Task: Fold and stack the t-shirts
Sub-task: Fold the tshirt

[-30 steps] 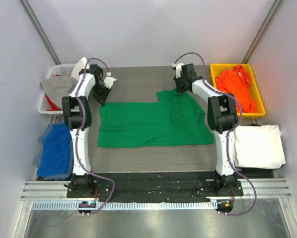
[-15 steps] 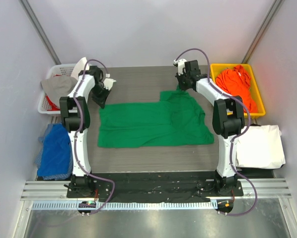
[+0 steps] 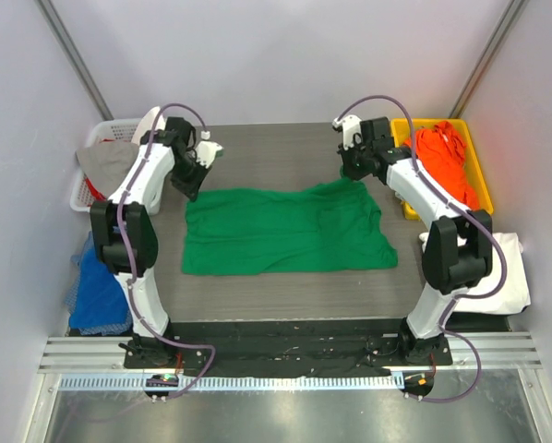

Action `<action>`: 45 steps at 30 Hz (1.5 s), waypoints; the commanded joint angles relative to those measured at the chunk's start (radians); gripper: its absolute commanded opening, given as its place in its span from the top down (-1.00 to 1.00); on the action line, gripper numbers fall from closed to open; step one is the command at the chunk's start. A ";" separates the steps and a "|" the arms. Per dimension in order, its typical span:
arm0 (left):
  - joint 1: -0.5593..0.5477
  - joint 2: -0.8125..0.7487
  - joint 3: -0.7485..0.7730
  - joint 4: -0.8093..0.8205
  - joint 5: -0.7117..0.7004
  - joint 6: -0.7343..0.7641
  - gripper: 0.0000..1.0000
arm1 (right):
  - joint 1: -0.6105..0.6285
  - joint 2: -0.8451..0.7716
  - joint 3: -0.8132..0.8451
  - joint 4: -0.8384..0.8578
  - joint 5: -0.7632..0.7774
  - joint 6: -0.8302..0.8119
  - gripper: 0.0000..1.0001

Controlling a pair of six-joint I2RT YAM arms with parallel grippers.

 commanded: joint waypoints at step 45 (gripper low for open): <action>-0.028 -0.146 -0.334 -0.037 0.013 -0.036 -0.87 | 0.024 -0.402 -0.369 -0.382 -0.136 -0.168 0.98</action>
